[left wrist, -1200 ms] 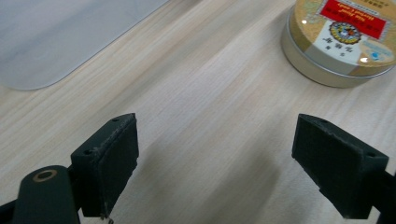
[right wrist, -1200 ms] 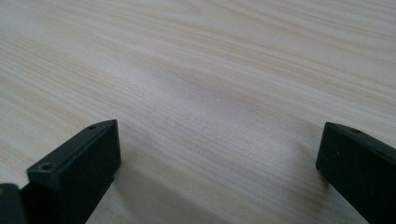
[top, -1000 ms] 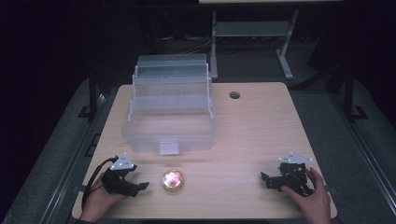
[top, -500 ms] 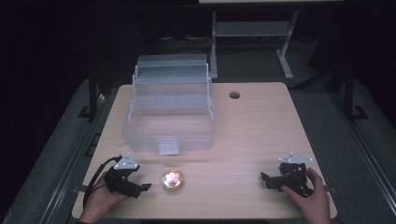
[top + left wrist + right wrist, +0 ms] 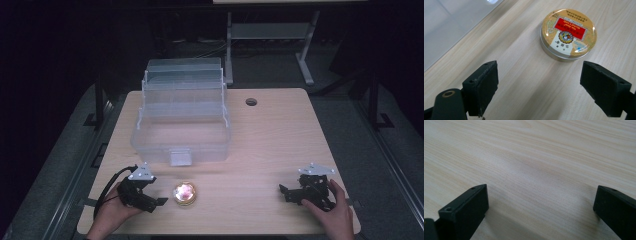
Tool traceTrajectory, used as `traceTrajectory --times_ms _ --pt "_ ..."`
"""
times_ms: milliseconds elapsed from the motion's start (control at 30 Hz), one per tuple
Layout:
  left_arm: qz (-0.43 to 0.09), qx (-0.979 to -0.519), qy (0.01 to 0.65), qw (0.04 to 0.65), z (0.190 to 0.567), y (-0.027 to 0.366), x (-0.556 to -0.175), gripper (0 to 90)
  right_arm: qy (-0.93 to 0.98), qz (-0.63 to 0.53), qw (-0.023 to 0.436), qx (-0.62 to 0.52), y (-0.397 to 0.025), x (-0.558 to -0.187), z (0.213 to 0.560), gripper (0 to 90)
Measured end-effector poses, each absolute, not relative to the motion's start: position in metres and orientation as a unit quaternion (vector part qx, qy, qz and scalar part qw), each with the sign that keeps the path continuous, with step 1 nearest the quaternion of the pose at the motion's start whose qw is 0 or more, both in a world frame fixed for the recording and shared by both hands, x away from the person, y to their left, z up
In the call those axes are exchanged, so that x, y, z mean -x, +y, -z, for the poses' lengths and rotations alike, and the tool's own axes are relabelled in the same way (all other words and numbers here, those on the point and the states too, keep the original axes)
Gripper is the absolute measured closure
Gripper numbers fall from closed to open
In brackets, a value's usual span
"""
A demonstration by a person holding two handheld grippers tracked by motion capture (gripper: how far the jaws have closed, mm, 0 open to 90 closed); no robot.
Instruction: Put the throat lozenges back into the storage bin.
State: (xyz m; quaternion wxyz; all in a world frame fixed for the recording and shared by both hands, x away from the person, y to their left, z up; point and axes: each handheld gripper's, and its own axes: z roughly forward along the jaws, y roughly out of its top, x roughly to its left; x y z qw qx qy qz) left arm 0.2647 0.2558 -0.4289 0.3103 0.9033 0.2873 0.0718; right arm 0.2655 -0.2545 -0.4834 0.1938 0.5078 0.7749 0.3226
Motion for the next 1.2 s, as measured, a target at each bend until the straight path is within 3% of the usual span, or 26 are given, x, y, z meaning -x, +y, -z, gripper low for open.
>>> traceTrajectory --times_ms 1200 --pt "-0.051 -0.92 0.241 0.306 0.422 0.215 -0.272 14.2 0.775 -0.323 0.194 -0.508 -0.255 -0.265 0.483 0.0"
